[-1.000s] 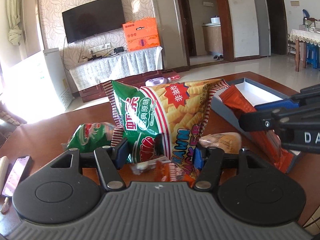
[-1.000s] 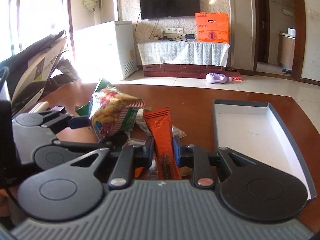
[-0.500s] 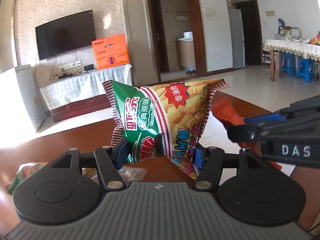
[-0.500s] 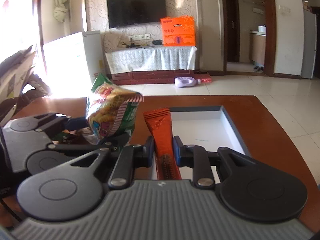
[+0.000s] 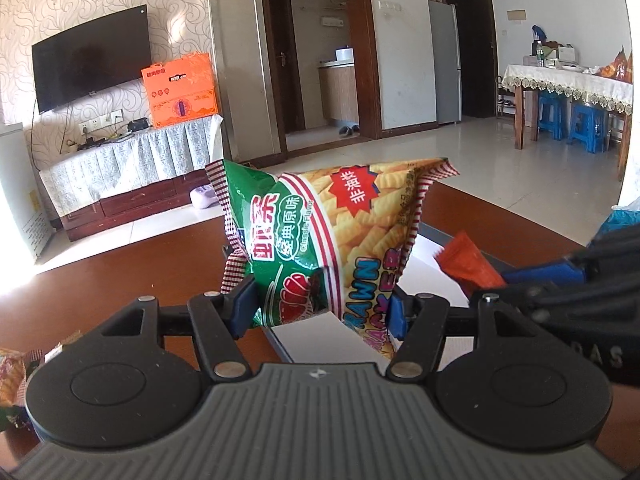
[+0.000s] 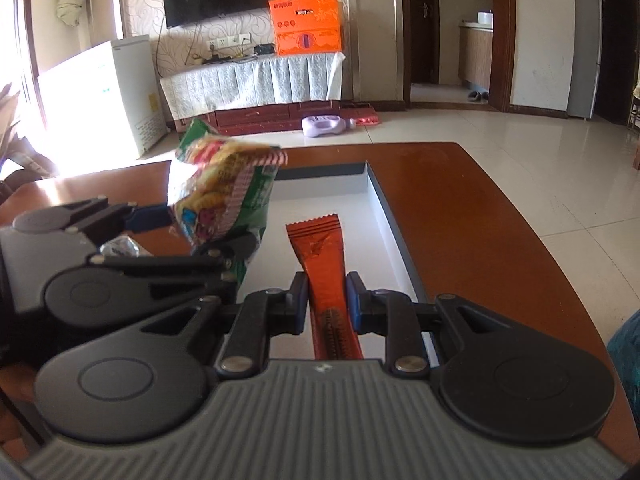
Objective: Organize snacks
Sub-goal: 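Carry the green bag with the left tool and orange bar with the right tool over the grey box, then open the left tool to drop the green bag while the right tool releases the orange bar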
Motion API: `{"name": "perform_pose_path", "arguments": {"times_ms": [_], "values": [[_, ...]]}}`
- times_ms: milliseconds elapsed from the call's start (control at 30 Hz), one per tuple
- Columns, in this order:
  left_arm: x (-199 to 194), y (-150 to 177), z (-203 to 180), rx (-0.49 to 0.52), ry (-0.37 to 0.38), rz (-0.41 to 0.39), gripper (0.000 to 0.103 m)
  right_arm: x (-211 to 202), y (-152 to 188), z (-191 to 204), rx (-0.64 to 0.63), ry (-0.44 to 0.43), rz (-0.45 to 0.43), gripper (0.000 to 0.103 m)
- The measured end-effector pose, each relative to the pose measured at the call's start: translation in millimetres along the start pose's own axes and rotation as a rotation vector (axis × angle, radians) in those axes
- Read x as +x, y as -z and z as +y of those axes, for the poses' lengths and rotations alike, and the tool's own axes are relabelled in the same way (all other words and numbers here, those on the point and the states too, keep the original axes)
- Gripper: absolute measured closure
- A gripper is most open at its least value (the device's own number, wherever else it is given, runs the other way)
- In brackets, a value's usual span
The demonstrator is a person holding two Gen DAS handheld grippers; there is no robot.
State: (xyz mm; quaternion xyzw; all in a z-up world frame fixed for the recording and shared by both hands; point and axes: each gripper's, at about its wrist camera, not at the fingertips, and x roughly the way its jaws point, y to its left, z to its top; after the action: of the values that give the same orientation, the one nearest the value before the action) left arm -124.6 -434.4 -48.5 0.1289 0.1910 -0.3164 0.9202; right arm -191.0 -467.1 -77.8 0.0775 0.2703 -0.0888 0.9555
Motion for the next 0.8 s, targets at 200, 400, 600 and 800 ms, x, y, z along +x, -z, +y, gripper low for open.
{"name": "perform_pose_path", "arguments": {"times_ms": [200, 400, 600, 800], "values": [[26, -7, -3, -0.001, 0.026, -0.004, 0.035, 2, 9, -6, 0.022, 0.010, 0.038, 0.079], [55, -13, -10, 0.012, 0.050, 0.015, 0.035, 4, 12, -5, 0.020, 0.008, 0.063, 0.079], [75, -17, -6, -0.006, 0.030, 0.047, 0.033, 10, 10, -8, 0.022, 0.002, 0.081, 0.079], [74, -20, -13, 0.005, 0.012, 0.056, 0.015, 13, 11, -10, 0.022, -0.006, 0.091, 0.079]]}}
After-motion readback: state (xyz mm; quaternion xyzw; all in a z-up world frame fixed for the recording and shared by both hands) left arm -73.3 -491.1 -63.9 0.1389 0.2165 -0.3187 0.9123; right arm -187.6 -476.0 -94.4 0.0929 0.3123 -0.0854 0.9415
